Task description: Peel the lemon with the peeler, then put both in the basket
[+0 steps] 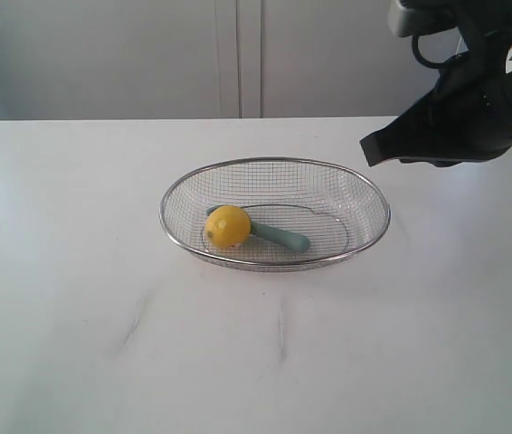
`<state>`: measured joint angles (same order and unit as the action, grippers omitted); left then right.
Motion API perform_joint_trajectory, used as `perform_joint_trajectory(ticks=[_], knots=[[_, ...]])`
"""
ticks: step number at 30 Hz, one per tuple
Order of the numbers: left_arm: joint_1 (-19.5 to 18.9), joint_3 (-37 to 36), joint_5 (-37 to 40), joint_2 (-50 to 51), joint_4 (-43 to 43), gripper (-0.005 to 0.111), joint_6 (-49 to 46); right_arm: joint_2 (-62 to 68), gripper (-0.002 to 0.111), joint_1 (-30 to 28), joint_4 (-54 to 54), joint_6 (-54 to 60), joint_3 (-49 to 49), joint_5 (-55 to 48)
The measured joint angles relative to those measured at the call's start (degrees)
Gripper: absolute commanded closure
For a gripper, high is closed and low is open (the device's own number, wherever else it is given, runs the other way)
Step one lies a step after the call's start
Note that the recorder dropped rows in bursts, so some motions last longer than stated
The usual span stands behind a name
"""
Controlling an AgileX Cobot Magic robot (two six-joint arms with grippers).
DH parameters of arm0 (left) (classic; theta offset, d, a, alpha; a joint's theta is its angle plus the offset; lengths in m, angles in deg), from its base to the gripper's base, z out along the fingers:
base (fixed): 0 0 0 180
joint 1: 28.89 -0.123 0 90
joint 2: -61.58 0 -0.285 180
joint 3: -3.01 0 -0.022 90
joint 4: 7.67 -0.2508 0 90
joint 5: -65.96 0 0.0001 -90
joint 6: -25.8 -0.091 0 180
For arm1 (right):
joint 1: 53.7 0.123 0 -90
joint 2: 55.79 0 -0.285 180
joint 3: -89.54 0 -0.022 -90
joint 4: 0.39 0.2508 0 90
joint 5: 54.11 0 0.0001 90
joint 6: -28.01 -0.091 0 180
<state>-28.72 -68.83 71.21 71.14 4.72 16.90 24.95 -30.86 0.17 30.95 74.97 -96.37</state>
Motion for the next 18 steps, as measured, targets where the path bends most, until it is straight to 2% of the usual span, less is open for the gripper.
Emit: perform_joint_trajectory(ticks=[5, 10, 18], knots=[[0.0, -4.18, -0.3, -0.56, 0.0, 0.107, 0.0, 0.0, 0.108, 0.0, 0.0, 0.0, 0.0, 0.0], [0.0, -5.11, 0.17, -0.56, 0.0, 0.107, 0.0, 0.0, 0.108, 0.0, 0.0, 0.0, 0.0, 0.0], [0.0, -5.15, 7.08, -1.12, 0.04, 0.107, 0.0, 0.0, 0.108, 0.0, 0.0, 0.0, 0.0, 0.0]])
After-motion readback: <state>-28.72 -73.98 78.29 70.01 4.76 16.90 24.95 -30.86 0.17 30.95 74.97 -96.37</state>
